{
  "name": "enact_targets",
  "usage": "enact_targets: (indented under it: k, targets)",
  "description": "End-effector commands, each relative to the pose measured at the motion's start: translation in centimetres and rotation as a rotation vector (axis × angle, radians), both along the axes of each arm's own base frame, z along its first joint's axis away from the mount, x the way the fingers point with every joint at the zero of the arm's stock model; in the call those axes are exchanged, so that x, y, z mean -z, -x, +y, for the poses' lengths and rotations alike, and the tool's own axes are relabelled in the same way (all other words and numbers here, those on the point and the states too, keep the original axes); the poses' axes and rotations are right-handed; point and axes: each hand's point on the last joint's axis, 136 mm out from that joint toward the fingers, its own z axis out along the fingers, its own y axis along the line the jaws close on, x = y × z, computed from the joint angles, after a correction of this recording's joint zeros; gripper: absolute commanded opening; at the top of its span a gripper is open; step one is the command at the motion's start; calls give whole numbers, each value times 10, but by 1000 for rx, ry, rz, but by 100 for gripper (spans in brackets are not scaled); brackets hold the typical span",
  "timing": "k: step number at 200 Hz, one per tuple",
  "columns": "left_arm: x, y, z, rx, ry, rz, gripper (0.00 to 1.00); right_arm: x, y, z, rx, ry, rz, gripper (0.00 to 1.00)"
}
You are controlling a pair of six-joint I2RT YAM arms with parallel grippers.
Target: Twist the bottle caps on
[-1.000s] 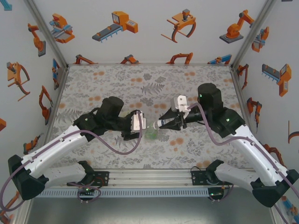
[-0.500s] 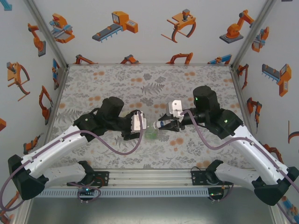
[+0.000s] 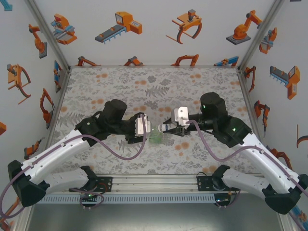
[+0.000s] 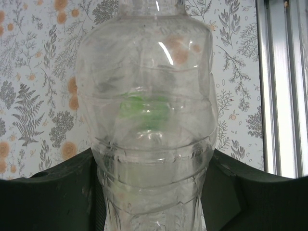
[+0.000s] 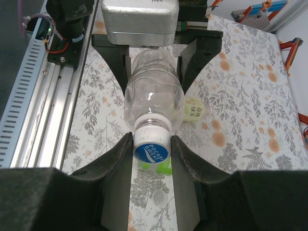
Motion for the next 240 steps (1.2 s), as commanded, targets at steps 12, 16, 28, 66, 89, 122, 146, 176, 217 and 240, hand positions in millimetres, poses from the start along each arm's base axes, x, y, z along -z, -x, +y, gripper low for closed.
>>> enact_targets:
  k: [12,16,28,66,89,122,146,176,217,240]
  targets:
    - [-21,15,-9,81,79,10,0,-4,7,3,-48,-31,-77,0]
    - [-20,16,-9,85,78,13,0,-3,7,3,-47,-29,-83,0]
    - [-19,18,-10,97,77,23,0,-2,9,3,-52,-20,-104,0]
    - [-17,24,-13,136,65,74,0,7,15,4,-78,18,-182,0]
    - [-16,28,-15,158,65,99,0,17,19,3,-104,45,-214,0]
    - [-22,28,-16,164,84,92,0,21,21,2,-113,51,-223,0]
    - [-28,26,-16,154,113,55,0,23,20,1,-88,56,-197,0]
    - [-34,26,-14,152,141,25,0,21,24,-3,-75,23,-186,0]
    - [-39,28,-16,169,161,22,0,10,24,-1,-49,-46,-157,0]
    - [-44,28,-18,175,171,13,0,7,20,1,-30,-57,-103,0]
